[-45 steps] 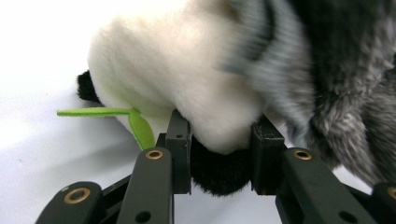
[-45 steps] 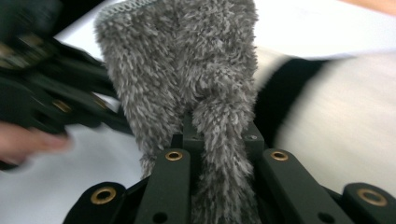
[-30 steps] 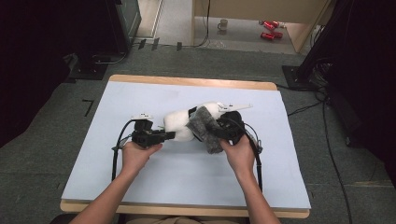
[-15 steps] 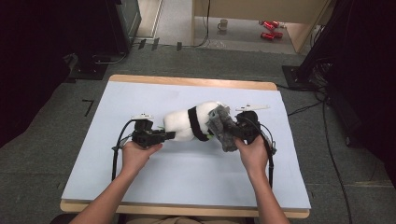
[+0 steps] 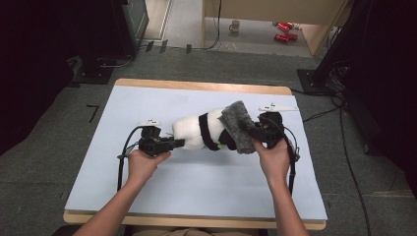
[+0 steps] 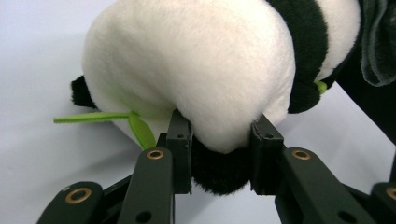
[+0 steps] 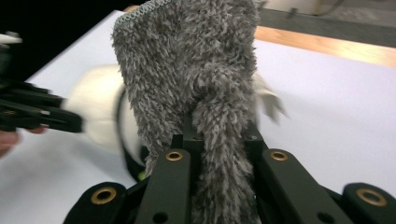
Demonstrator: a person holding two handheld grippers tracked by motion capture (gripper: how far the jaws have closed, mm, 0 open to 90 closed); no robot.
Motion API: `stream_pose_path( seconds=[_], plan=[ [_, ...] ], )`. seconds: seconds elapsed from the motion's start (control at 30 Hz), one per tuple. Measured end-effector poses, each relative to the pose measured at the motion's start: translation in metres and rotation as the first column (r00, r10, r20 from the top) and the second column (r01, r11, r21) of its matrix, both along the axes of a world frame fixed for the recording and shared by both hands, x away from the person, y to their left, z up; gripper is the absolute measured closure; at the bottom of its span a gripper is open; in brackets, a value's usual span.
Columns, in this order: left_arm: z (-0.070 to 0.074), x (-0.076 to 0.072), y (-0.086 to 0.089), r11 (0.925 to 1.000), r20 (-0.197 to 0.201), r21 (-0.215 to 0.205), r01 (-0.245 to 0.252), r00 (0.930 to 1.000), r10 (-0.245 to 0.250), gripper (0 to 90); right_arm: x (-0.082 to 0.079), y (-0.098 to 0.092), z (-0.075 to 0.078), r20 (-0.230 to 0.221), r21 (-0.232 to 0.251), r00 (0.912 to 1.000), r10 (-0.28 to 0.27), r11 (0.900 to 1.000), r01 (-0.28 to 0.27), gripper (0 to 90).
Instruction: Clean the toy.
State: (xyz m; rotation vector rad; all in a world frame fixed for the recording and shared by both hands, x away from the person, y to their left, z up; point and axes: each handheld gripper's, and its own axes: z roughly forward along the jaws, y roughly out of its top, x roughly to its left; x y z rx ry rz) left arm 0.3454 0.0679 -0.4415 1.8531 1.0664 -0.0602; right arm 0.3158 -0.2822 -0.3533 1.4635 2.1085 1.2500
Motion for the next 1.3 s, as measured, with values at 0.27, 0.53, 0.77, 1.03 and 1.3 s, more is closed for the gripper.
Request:
stream_pose_path(
  seconds=[0.27,0.53,0.77,1.03,1.3],
  plan=[
    [0.001,-0.005,-0.002,0.9995,0.026,0.029,0.010,0.9996,-0.011,67.0,0.002,0.031,-0.009,-0.044,-0.007,0.9959,0.079,0.997,-0.080,79.8],
    [-0.007,-0.002,-0.003,0.9964,0.050,0.057,0.063,0.9966,-0.066,54.7,0.007,0.029,-0.023,-0.066,-0.020,0.9959,0.062,0.998,-0.064,79.7],
    [0.000,-0.002,0.012,0.9846,0.115,0.075,0.158,0.9795,-0.166,46.3,0.004,0.022,-0.029,-0.077,-0.024,0.9953,0.058,0.998,-0.060,79.6],
    [0.019,0.015,0.030,0.9848,0.186,0.067,0.160,0.9677,-0.170,41.6,-0.001,0.020,-0.032,-0.091,-0.027,0.9942,0.058,0.998,-0.061,79.4],
    [0.018,0.037,0.027,0.9612,0.218,0.125,0.246,0.9382,-0.268,37.1,-0.005,0.016,-0.036,-0.096,-0.026,0.9935,0.061,0.998,-0.064,79.0]
  ],
)
